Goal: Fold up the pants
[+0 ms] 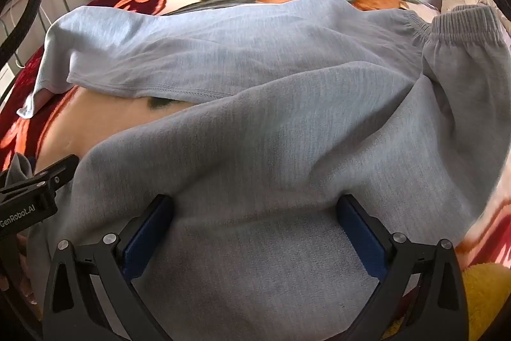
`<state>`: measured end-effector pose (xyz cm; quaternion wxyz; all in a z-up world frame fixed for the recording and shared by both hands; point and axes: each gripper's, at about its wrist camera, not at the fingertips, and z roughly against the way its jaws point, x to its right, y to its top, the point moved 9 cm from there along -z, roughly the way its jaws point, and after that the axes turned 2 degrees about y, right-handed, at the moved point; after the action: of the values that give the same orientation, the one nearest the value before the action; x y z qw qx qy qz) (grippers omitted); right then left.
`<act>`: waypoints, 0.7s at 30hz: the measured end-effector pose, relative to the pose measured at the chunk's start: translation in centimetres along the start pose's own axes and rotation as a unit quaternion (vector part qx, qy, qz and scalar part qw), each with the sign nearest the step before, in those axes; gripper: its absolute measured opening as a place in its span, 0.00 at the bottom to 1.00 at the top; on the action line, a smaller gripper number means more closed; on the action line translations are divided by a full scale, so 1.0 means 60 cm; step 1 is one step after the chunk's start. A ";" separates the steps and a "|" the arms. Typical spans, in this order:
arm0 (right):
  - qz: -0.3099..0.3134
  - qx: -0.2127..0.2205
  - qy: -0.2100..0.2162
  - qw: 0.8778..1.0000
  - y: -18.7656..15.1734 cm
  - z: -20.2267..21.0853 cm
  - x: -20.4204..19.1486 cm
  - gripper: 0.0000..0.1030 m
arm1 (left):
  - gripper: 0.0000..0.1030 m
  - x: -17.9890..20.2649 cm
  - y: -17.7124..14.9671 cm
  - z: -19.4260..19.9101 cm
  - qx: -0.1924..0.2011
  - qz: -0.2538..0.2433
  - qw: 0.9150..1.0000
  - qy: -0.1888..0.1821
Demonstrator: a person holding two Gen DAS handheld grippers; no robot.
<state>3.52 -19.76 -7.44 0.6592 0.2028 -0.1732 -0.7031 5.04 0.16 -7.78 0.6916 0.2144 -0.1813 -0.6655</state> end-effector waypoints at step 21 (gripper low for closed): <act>0.001 0.003 0.000 1.000 -0.004 -0.002 0.003 1.00 | 1.00 0.002 0.004 0.005 0.006 0.000 1.000 0.000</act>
<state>3.37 -19.95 -7.68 0.6589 0.2047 -0.1758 -0.7021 5.06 0.02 -7.40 0.6905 0.2180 -0.1852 -0.6643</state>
